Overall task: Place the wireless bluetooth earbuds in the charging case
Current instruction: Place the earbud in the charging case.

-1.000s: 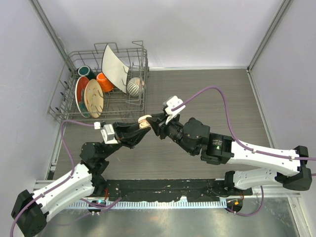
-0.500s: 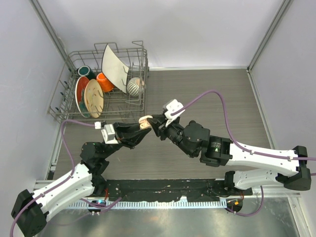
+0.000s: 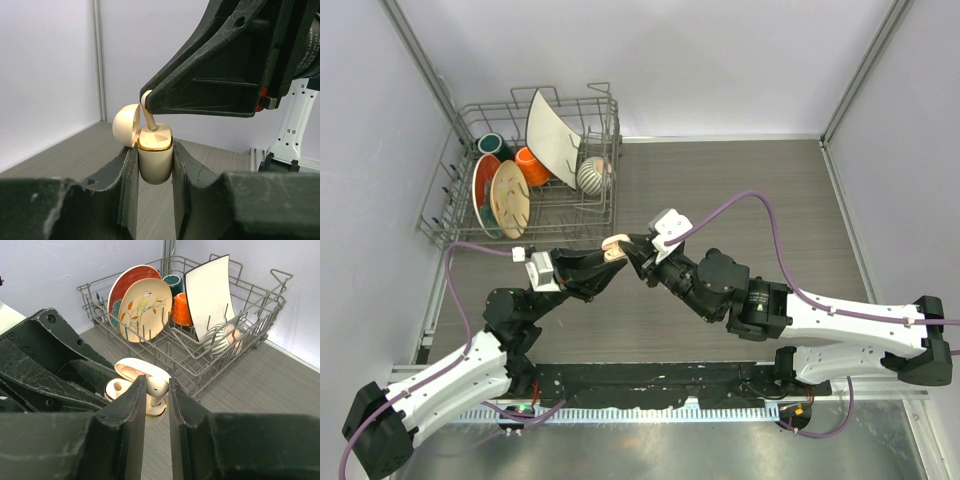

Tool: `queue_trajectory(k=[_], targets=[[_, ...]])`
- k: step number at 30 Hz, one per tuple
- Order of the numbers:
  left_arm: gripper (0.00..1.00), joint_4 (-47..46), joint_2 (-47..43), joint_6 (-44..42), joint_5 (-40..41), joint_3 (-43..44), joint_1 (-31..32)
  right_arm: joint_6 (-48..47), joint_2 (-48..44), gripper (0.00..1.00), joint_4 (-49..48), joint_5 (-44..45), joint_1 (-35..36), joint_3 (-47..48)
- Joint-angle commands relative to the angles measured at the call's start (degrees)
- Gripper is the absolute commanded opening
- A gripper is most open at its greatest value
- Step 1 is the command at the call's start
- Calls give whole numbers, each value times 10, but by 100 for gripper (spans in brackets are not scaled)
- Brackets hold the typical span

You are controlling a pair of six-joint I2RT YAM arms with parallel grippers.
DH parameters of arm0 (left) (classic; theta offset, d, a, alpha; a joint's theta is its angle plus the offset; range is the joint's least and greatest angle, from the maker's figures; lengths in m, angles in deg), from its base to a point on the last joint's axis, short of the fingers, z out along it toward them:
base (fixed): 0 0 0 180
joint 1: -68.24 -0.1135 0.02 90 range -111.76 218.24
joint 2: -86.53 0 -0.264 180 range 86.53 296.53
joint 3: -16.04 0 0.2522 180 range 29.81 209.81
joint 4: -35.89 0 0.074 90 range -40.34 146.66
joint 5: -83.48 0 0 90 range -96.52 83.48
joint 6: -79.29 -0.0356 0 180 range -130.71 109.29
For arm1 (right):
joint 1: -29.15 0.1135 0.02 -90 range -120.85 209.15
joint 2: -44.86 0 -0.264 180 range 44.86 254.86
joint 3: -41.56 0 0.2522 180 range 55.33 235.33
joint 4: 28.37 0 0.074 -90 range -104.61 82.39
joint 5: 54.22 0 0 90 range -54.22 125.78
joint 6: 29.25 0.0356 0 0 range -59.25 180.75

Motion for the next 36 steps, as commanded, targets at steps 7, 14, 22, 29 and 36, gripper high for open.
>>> queue_trajectory(k=[7, 14, 22, 29, 36], targets=[[0, -65, -12, -4, 64, 16, -2, -36, -11, 1, -7, -11, 14, -17], [0, -65, -8, -4, 53, 19, -2, -42, 2, 1, 3, -23, 17, -8], [0, -65, -12, -7, 44, 16, -2, -45, 20, 1, 26, -27, 18, 12], [0, -65, -11, -13, 37, 15, -2, -23, 25, 15, 45, -28, 18, 32], [0, -65, -14, -10, 37, 3, -2, 32, 6, 62, 42, -52, 18, 49]])
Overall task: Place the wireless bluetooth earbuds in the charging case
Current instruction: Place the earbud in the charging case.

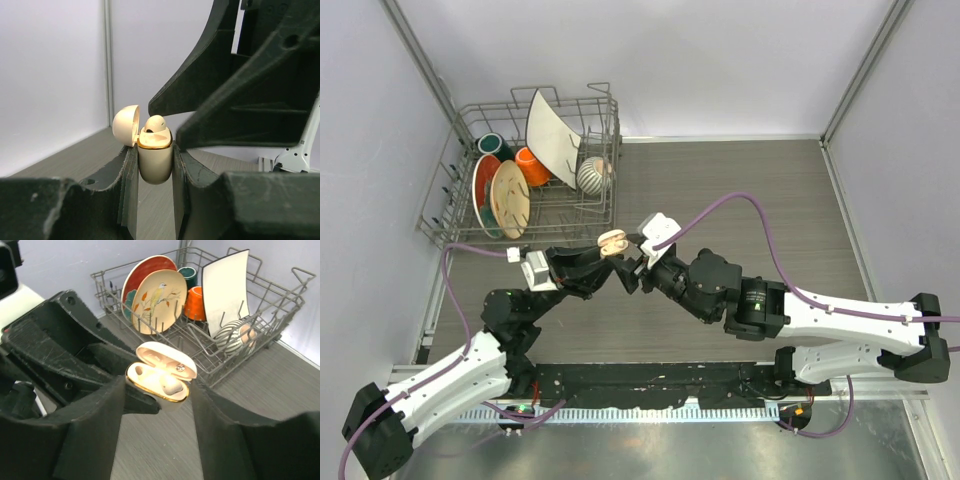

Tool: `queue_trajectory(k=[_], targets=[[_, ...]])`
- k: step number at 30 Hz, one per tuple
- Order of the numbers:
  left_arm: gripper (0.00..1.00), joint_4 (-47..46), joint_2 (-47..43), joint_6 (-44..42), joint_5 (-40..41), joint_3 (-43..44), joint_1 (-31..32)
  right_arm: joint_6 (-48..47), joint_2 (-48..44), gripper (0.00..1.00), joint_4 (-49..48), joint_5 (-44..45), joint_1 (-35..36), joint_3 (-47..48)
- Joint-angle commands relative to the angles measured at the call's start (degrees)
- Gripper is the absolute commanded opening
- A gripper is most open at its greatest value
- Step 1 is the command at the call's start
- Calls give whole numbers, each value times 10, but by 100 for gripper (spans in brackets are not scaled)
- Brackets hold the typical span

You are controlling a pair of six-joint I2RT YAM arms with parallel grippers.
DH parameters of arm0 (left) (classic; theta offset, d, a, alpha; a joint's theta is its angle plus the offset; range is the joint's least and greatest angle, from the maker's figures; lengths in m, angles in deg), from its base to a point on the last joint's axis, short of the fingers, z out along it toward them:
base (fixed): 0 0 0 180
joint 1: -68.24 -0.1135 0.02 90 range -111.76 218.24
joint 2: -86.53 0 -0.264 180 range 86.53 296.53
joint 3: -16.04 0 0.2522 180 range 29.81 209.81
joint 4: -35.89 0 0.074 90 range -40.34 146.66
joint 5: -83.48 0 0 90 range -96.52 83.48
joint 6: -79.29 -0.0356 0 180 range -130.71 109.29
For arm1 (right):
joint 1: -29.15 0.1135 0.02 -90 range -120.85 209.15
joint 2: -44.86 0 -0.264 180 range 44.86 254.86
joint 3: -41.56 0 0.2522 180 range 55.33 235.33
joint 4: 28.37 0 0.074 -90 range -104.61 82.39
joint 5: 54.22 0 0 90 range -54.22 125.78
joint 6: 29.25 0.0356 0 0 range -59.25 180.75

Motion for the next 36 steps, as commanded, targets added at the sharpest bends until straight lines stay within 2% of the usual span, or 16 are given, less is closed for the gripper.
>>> queue_trajectory(k=[1, 2, 5, 10, 13, 16, 18, 19, 20, 23, 24, 30, 36], targets=[[0, -59, -10, -7, 14, 1, -3, 56, -23, 66, -3, -39, 8, 21], [0, -59, -11, -8, 14, -2, -3, 56, -29, 73, -21, -53, 8, 18], [0, -59, -16, -8, 17, -7, -3, 71, -64, 80, -47, -46, 8, 16], [0, -58, -29, -16, 23, -20, -3, 92, -119, 93, -62, 40, 6, 22], [0, -57, -35, -23, 21, -22, -3, 126, -117, 95, -5, 56, 0, 60], [0, -60, -38, -30, 10, -21, -4, 202, -76, 95, 108, 81, -13, 123], [0, -66, -40, -38, 5, -21, -4, 252, -48, 95, 205, 30, -64, 156], [0, -68, -40, -40, 2, -21, -3, 317, -30, 95, 229, -81, -94, 172], [0, -68, -41, -49, -4, -20, -3, 355, -23, 95, 248, -149, -172, 171], [0, -68, -48, -60, -12, -15, -3, 455, -21, 93, 203, -375, -255, 127], [0, -63, -51, -67, -13, -14, -3, 472, -23, 93, 183, -410, -274, 113], [0, -43, -52, -82, -13, -5, -4, 570, -25, 91, 60, -523, -280, 40], [0, -42, -48, -89, -1, -6, -3, 638, -21, 90, -59, -573, -280, -16]])
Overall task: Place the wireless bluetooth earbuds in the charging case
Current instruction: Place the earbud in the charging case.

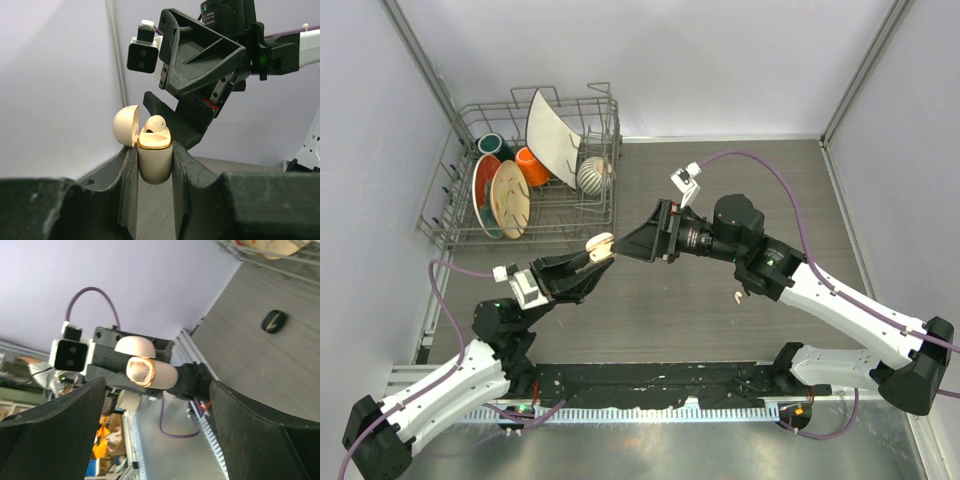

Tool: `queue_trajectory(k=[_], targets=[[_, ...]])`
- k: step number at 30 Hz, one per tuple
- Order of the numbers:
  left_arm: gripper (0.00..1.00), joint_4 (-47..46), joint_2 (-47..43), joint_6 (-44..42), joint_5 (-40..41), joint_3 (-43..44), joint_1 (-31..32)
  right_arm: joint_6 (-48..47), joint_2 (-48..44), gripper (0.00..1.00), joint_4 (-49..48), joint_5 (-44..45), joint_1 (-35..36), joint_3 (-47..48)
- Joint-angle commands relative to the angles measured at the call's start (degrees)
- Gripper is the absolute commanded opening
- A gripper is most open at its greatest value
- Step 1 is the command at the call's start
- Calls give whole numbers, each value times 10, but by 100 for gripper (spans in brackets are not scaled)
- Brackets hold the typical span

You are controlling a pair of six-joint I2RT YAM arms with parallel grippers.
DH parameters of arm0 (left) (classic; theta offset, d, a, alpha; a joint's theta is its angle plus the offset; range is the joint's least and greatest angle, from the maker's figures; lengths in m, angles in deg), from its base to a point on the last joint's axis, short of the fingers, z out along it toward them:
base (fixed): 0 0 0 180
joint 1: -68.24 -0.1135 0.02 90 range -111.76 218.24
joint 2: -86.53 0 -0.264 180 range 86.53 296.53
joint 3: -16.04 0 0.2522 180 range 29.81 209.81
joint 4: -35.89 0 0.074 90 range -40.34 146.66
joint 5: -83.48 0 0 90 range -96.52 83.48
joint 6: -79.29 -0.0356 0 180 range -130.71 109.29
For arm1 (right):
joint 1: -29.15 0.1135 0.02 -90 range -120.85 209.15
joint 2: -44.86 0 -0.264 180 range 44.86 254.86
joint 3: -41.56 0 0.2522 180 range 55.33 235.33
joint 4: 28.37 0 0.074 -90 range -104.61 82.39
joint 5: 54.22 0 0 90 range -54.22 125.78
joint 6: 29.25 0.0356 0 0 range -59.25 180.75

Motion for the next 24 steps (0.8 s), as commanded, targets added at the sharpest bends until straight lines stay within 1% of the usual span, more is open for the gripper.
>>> queue_trajectory(k=[1, 6, 9, 15, 17, 20, 21, 23, 24], targets=[[0, -18, 0, -21, 11, 19, -1, 76, -11, 89, -131, -79, 0, -19], [0, -18, 7, -22, 10, 23, -1, 87, 6, 87, -131, -92, 0, -22], [0, -19, 14, -22, 6, 27, -1, 99, 18, 82, -146, -101, 1, -27], [0, -20, 24, -21, -1, 32, -1, 112, 45, 71, -160, -117, 0, -26], [0, -20, 24, -21, -1, 32, -1, 114, 50, 70, -168, -118, 1, -29], [0, -20, 25, -21, -1, 31, -1, 119, 53, 63, -177, -121, 1, -29], [0, -20, 25, -21, -1, 31, -1, 120, 52, 58, -180, -120, 1, -31], [0, -20, 26, -19, 0, 31, -1, 123, 53, 52, -189, -120, 1, -33], [0, -20, 26, -19, -1, 31, -1, 123, 53, 46, -190, -121, 0, -33]])
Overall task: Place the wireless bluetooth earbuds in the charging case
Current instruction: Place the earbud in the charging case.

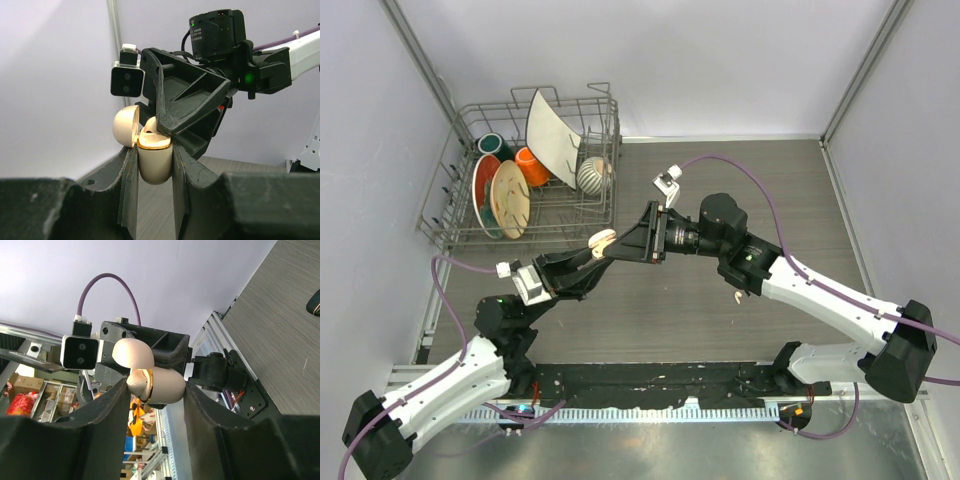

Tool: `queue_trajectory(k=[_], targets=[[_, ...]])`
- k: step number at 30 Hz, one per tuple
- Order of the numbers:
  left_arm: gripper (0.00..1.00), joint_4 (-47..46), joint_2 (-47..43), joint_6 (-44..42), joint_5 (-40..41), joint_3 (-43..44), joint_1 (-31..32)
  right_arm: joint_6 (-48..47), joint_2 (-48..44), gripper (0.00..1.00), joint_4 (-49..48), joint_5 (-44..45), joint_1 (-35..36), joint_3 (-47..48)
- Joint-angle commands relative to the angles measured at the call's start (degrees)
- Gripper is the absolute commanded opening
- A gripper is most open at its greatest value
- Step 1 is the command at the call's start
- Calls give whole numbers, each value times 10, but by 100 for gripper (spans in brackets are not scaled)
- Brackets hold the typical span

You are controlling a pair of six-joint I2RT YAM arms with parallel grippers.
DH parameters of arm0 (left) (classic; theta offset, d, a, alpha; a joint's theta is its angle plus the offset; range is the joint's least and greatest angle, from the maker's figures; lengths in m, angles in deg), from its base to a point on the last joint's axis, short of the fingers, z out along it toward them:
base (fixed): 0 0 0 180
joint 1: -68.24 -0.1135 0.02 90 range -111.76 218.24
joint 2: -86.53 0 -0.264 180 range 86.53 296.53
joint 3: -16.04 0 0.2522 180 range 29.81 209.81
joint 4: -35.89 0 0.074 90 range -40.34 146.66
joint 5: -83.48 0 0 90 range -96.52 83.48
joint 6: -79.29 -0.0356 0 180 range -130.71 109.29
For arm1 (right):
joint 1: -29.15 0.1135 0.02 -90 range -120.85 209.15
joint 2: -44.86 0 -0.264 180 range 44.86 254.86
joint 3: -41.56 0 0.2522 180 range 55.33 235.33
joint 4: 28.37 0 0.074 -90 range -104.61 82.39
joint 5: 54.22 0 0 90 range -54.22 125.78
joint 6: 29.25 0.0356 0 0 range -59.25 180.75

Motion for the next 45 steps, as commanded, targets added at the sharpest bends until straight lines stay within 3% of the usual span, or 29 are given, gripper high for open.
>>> queue_trajectory(k=[1, 9, 21, 23, 27, 30, 36, 38, 39, 40, 44, 45], targets=[[0, -16, 2, -7, -1, 20, -1, 10, -4, 42, -55, -14, 2, -1], [1, -11, 5, 0, -2, 20, 0, 4, -9, 15, -68, -14, 2, -7], [0, 37, 10, 3, -16, 31, 0, -59, -39, 10, -21, 12, 1, 8], [0, 37, 11, 2, -16, 31, 0, -59, -37, 14, -20, 10, 1, 5], [0, 35, 4, -1, -5, 23, -1, -62, -50, 49, -30, 16, 1, -9], [0, 34, -7, -3, 7, 13, 0, -82, -64, 65, -9, 43, 1, -10], [0, 32, -28, -6, 37, -7, 0, -142, -106, 77, 60, 87, 1, 0], [0, 29, -32, -7, 44, -13, 0, -180, -123, 77, 115, 106, 0, 14], [0, 34, -39, -7, 46, -15, 0, -205, -133, 77, 196, 123, -1, 24], [0, 39, -45, -7, 46, -15, 0, -245, -149, 78, 248, 150, -3, 36], [0, 74, -79, -6, 44, -12, 0, -279, -185, 79, 470, 492, -20, 64], [0, 83, -91, -6, 42, -11, 0, -285, -185, 79, 528, 524, -37, 63]])
